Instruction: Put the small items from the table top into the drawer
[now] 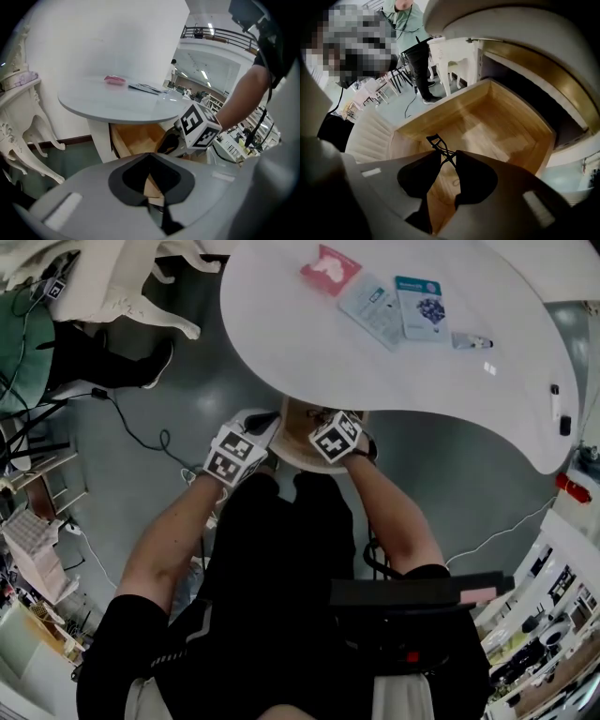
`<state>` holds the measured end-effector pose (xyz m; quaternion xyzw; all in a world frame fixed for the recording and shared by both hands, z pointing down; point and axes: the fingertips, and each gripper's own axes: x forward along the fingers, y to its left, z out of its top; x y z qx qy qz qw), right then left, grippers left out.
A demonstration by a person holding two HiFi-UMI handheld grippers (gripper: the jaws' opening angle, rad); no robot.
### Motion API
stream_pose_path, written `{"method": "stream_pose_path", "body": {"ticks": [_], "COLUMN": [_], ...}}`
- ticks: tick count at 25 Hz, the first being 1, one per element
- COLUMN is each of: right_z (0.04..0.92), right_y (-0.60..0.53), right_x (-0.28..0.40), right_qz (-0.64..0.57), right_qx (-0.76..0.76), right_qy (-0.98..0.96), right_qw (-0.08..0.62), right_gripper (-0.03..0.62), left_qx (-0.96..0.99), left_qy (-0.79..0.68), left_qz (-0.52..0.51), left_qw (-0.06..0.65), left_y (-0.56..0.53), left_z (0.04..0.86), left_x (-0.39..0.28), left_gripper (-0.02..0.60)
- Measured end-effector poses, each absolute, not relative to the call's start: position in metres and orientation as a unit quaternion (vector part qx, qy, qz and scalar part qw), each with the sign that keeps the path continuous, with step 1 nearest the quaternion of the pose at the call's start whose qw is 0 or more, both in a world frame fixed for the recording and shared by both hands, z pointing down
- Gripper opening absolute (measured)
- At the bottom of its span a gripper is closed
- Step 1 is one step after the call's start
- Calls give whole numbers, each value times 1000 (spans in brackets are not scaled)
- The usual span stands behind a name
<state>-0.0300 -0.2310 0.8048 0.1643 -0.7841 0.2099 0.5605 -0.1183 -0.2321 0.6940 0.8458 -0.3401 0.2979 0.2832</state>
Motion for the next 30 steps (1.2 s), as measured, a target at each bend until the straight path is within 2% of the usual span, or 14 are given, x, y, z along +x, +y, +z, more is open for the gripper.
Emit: {"method": "stream_pose_path", "body": {"ticks": [14,30], "right_z": [837,871], "right_y": [-231,-241], "right_x": [-48,-36], "right_qz": [183,171], "right_qx": [130,157], "right_qy": [-779,-758], "right_qw": [586,610], "right_gripper": [104,106], "left_qx": [840,848], "left_qy": [-337,-330], "left_qz": [313,302], "left_qw": [287,285], "left_y": [-232,-232], "left_z": [708,725], "left_x": [-123,-125], "left_gripper": [2,2]}}
